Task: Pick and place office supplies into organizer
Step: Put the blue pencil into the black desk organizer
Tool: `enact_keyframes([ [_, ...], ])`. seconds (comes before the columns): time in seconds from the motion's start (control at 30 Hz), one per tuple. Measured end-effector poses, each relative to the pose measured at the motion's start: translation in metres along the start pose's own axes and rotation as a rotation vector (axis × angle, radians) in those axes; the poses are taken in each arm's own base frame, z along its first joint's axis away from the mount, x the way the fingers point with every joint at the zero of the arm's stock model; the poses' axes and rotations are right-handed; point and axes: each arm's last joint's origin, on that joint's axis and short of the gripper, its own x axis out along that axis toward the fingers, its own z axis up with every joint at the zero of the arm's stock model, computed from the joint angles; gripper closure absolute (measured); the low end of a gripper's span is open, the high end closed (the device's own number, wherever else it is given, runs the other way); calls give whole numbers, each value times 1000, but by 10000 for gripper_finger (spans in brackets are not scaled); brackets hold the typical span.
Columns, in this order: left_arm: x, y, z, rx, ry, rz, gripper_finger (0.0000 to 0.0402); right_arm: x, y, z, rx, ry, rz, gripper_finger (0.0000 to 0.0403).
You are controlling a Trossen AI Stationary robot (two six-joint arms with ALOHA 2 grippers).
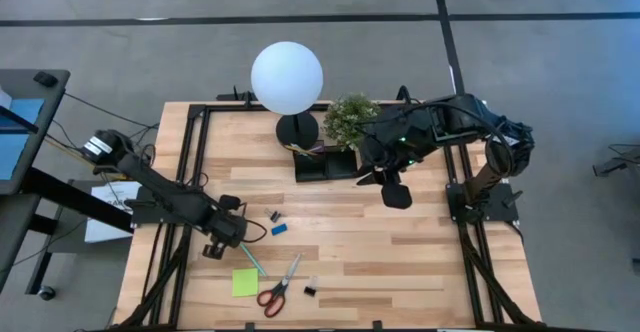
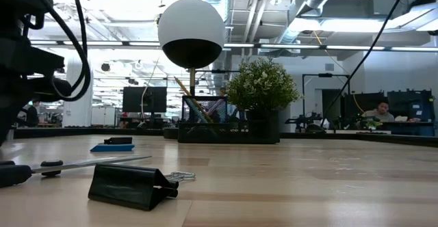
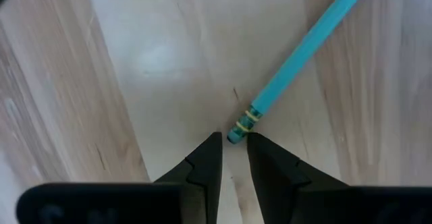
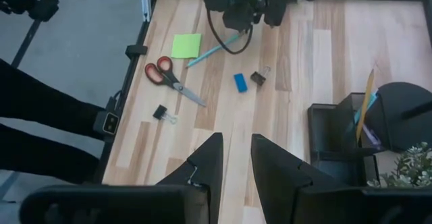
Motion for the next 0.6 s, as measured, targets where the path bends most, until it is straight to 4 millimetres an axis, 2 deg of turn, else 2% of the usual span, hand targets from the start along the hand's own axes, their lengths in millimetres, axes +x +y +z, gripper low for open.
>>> enact_keyframes([
  [0.3, -2, -2, 4, -7, 16, -13, 338, 0, 0, 0, -1, 5, 0, 332],
  [0.5, -1, -4, 4, -24, 15, -38, 389, 0, 0, -1, -40, 5, 1, 332],
  [0.6, -1, -4, 4, -81, 20, -43, 396, 0, 0, -1, -42, 6, 6, 332],
])
